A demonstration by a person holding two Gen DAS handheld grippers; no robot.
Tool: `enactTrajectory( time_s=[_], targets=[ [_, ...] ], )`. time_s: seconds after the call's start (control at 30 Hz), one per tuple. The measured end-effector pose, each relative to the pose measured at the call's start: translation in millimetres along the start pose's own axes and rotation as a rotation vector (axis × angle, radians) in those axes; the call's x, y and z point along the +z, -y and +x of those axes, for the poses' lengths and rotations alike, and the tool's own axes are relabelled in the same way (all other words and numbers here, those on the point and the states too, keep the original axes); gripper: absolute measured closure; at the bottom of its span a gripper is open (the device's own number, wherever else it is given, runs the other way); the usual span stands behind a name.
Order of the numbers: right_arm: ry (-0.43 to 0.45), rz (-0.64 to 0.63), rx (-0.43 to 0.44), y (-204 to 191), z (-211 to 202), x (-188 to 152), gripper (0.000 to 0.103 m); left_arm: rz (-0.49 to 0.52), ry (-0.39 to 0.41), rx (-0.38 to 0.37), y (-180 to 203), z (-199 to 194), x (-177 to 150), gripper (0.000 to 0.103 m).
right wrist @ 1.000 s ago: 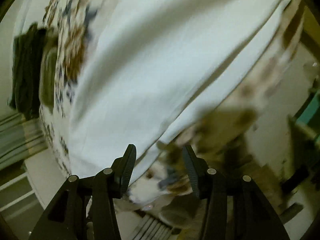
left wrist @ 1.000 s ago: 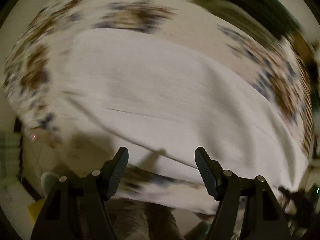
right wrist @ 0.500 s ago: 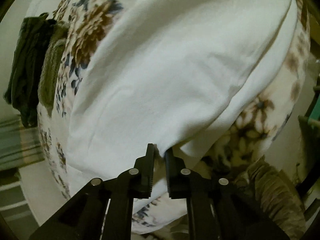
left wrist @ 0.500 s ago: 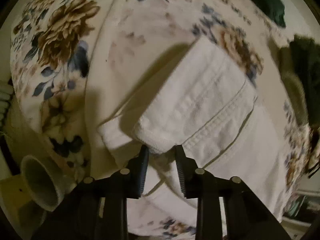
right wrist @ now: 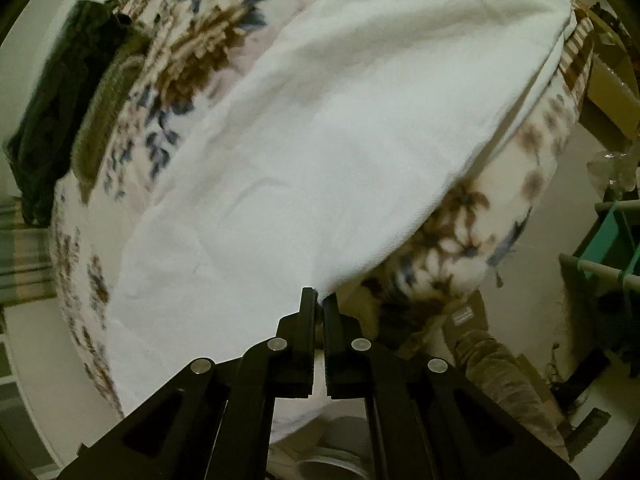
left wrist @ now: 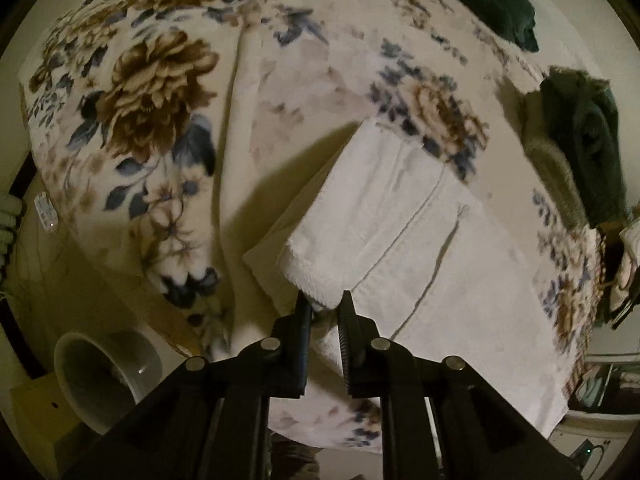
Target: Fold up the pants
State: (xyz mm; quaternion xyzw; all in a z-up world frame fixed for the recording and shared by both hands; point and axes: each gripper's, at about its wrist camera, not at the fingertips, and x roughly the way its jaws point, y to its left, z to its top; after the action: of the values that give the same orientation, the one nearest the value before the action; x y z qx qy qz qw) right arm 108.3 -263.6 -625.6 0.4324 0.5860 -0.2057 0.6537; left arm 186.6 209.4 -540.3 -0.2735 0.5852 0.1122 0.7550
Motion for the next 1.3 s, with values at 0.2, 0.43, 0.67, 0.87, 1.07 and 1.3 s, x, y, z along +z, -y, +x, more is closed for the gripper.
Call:
enactTrajectory(
  time_s=[0.2, 0.43, 0.67, 0.87, 1.07, 1.3],
  targets=[
    [-0.127, -0.004, -0.085, 7.3, 34.5, 6.7, 0.094, -0.036, -0.127, 0.035, -16.2, 36.3, -1.3, 0.080],
    [-0.219, -0.257, -0.081, -62.4, 5.5, 10.7, 0.056, 0.059, -0.105, 0.095, 19.5, -3.2, -9.1, 0.044],
    [-0.183, -0.555, 0.014, -213.5, 29.1, 48.3, 0.055, 0.123, -0.106, -0.073, 125.4, 18.2, 28.6, 0.044],
    [-0.358, -0.695, -0.104, -270.9, 94.4, 58.9, 0.055, 0.214, -0.150, -0.102, 193.7, 45.0, 33.6, 0.044],
    [-0.450, -0.729, -0.097, -222.5, 75.4, 26.6, 0.055, 0.270, -0.174, -0.058, 201.4, 61.5, 17.7, 0.044],
    [-0.510, -0.717, -0.104, -187.7, 67.1, 0.8, 0.055, 0.314, -0.231, 0.016, 170.0, 81.4, -8.9, 0.042]
  ],
)
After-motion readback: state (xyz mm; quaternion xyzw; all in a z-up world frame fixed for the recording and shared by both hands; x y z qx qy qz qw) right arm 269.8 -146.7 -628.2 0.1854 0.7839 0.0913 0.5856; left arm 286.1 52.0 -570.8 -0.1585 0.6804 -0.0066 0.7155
